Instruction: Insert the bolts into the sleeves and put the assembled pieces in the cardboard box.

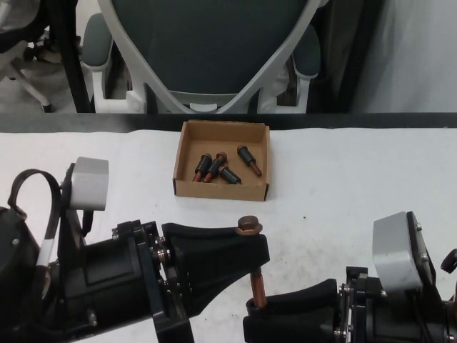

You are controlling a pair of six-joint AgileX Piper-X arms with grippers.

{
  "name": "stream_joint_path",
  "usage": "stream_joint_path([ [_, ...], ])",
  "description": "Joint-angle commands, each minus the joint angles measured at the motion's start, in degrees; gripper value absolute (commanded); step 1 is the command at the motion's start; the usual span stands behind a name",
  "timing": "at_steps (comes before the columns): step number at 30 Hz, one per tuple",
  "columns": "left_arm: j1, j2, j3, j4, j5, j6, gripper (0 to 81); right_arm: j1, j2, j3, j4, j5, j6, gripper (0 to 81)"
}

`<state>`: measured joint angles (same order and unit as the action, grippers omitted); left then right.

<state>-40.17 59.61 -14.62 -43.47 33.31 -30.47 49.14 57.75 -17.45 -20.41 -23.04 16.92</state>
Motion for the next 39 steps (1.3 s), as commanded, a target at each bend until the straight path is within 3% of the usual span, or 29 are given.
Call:
stream_joint_path([
  [1,-0.44,-0.85,-0.15,1.02,0.7,0.51,0.8,0.01,-0.34,-0.44,-1.83,-0.32,0.1,0.3],
  [23,-0.44,-0.85,-0.15,2.57,2.34,-1.11,0.8,-0.1,-0.34,-0.52,-5.29,-0.3,-0.56,0.3],
  [39,-0.44,-0.85,-0.15,3.83,3.25,-0.13,0.8,-0.1,-0.34,-0.52,-2.4,1.96,-7.09,0.3],
])
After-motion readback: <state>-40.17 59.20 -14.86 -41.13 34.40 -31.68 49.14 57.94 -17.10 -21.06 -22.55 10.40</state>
